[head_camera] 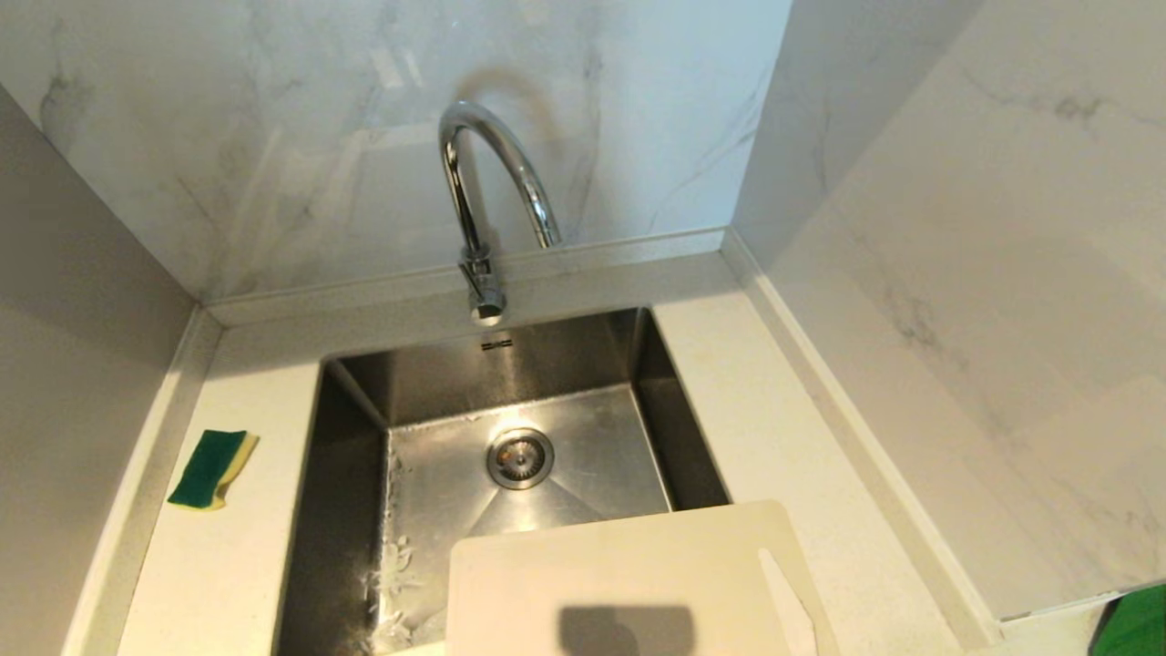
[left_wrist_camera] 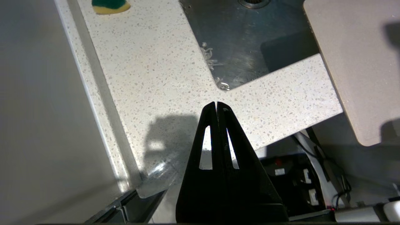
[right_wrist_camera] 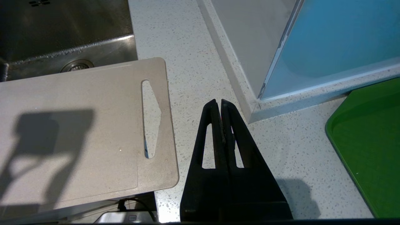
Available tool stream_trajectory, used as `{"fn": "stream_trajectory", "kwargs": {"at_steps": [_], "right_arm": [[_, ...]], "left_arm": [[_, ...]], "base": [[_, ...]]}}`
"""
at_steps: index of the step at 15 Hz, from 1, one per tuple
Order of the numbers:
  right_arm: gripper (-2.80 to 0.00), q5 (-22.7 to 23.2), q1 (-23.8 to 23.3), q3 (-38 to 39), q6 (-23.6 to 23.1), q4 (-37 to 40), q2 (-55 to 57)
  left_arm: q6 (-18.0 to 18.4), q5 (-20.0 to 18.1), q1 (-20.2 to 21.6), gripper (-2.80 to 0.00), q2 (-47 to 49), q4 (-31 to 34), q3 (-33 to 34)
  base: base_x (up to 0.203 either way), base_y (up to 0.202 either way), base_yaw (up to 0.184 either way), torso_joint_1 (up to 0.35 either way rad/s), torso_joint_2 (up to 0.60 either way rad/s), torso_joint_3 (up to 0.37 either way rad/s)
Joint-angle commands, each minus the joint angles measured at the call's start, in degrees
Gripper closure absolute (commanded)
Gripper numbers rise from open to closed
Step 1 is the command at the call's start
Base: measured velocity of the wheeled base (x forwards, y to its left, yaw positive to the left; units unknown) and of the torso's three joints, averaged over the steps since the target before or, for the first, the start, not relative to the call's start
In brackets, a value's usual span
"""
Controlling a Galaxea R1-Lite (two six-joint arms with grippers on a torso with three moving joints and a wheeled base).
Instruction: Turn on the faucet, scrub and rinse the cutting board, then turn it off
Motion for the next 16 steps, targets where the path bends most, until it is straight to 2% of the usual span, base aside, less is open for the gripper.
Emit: {"fn": "stream_trajectory", "kwargs": {"at_steps": [1, 6, 8, 16], "right_arm": [[0.0, 0.0, 0.0, 0.0, 0.0, 0.0, 0.1], [0.0, 0.0, 0.0, 0.0, 0.0, -0.1, 0.0], [0.0, 0.0, 0.0, 0.0, 0.0, 0.0, 0.1], [0.0, 0.0, 0.0, 0.0, 0.0, 0.0, 0.1]], "left_arm": [[0.0, 0.4, 0.4, 0.0, -5.8, -0.1, 1.3], [-0.8, 4.9, -0.6, 0.0, -15.9, -0.2, 2.5], [-2.8, 7.9, -0.7, 0.0, -16.4, -4.4, 5.4], [-3.8, 8.7, -0.7, 0.0, -16.5, -5.5, 6.0]], "base": [[0.0, 0.0, 0.0, 0.0, 0.0, 0.0], [0.0, 0.0, 0.0, 0.0, 0.0, 0.0], [0.0, 0.0, 0.0, 0.0, 0.0, 0.0], [0.0, 0.0, 0.0, 0.0, 0.0, 0.0]]}}
